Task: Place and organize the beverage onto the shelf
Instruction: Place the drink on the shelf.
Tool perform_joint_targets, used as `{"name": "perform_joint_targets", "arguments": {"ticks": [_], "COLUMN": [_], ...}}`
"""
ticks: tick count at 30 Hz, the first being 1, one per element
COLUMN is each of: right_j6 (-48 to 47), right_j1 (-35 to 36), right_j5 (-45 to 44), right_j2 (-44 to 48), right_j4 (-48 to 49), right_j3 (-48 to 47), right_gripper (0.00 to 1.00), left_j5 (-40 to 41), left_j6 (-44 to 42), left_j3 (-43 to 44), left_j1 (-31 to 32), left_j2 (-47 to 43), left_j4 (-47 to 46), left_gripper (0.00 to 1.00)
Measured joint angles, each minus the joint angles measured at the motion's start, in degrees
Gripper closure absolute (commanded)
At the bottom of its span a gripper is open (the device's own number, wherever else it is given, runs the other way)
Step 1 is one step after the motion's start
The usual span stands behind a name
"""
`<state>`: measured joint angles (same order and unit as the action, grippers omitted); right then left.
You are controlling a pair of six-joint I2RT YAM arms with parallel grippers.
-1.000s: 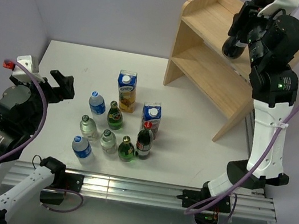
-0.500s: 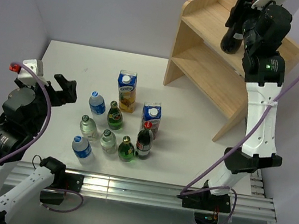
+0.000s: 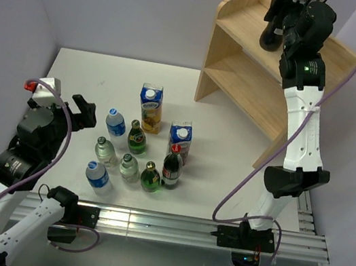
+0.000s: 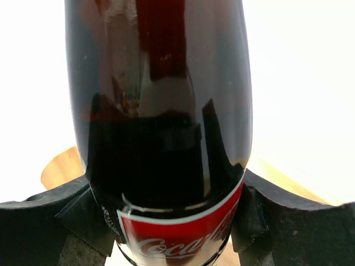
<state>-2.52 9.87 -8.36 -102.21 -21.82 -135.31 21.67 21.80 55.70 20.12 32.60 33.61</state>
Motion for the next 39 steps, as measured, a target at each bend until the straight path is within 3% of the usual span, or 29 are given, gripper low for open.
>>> {"name": "perform_joint_targets", "arguments": {"ticks": [12,22,28,39], "right_j6": [-0.39,-3.23,-5.29,-4.31], "right_j1": [-0.07,-0.11,-0.11,-1.2], "right_j5": [-0.35,-0.07,0.24,3.3], "right_j2": [-9.66,-14.34,-14.21,-15.63], "right_j4": [11.85,20.11,27.1,28.55], "right_j3": [-5.22,-6.69,-2.84,-4.09], "right_gripper": [1.0,1.0,1.0,1.0], "left_j5": [0.35,0.72,0.66,0.44], "left_j6": [0.72,1.84,1.9,1.9], "left_j3": [-5.68,-7.85,-8.28,-8.72], "left_j1": [0.0,0.0,0.0,0.0], "left_j2": [-0.33,-5.77,-5.6,-4.85], "left_j4": [-2.75,-3.87,-4.26,-4.35], "left_gripper": [0.01,0.01,0.0,0.0]}}
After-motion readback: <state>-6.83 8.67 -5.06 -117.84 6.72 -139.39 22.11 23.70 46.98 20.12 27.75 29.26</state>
